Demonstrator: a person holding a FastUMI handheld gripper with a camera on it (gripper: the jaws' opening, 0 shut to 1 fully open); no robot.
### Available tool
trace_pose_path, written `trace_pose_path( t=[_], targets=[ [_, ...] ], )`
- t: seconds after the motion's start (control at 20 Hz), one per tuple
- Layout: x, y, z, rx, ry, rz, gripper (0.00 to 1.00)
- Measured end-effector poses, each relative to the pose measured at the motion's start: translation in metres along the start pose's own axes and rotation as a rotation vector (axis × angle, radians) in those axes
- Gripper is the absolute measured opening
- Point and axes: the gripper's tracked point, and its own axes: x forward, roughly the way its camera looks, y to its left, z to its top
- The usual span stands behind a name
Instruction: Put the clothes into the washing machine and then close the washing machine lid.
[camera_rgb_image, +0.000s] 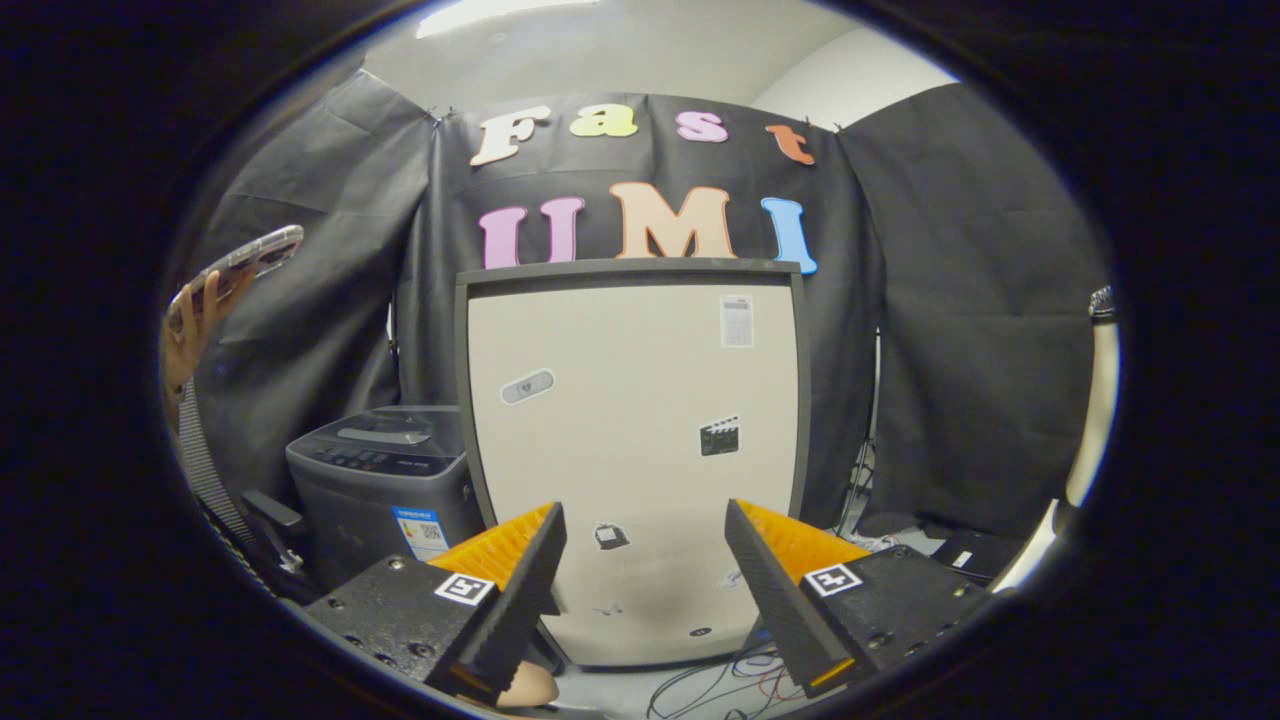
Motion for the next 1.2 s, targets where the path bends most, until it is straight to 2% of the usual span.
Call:
trace_pose_path(
  t=[1.2],
  targets=[
    [-0.0003, -0.0013, 0.0004, 0.000, -0.001, -0.010, 0.97]
  ],
)
